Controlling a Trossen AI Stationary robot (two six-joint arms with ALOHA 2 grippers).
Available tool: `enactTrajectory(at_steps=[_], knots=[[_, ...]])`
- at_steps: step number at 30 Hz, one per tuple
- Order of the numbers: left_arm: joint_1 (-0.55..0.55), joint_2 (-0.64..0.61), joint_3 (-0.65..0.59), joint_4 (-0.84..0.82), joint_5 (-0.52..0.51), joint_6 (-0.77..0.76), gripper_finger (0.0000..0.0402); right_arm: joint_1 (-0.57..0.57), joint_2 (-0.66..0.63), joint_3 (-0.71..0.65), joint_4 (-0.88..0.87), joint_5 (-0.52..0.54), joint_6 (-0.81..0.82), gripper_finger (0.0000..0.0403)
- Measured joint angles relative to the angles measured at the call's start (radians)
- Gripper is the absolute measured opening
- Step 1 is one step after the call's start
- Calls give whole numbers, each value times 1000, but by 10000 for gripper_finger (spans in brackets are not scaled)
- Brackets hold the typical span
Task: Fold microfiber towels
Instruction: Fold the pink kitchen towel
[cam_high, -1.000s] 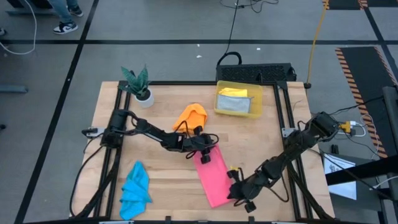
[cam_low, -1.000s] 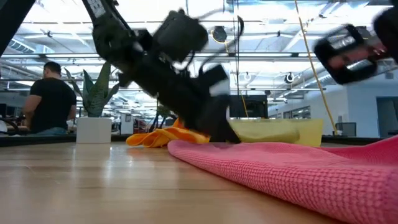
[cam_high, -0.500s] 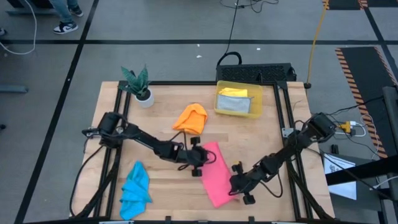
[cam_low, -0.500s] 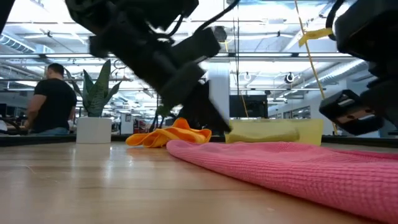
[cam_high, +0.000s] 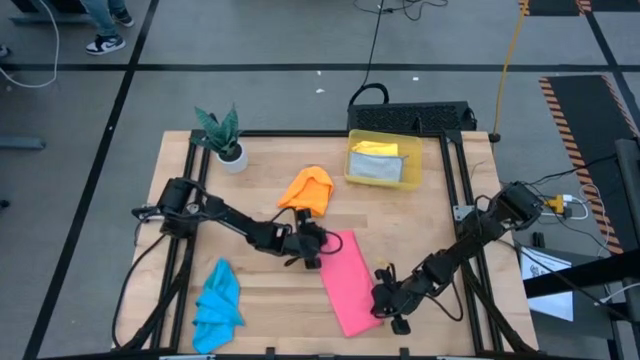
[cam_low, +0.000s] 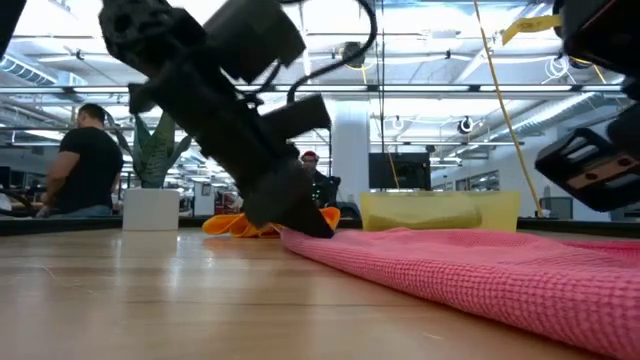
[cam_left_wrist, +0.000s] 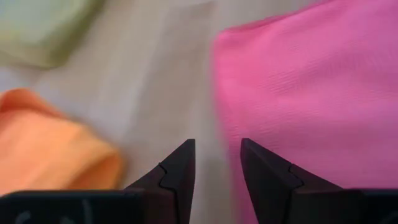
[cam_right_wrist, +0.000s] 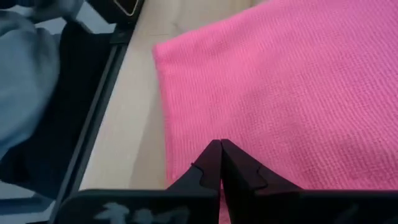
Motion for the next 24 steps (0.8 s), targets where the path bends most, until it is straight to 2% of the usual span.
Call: enactTrajectory(at_steps=[7, 11, 14, 16, 18, 21, 24], knots=[[87, 0, 7, 3, -86, 101, 131, 10, 0, 0, 7, -2, -18, 0], [97, 0, 36, 4, -84, 111, 131, 11, 0, 0, 19, -2, -60, 0], [79, 0, 55, 41, -9, 113, 131, 13, 0, 0, 73, -1, -137, 0], [72, 0, 56, 105, 107, 120, 131, 13, 0, 0, 118, 20, -187, 0], [76, 9, 56, 172, 214, 122, 131, 11, 0, 1, 154, 96, -223, 0], [95, 35, 57, 242, 241, 124, 131, -12, 0, 2, 151, 225, -213, 0], [123, 78, 57, 282, 242, 116, 131, -39, 3, 1, 74, 230, -171, 0]])
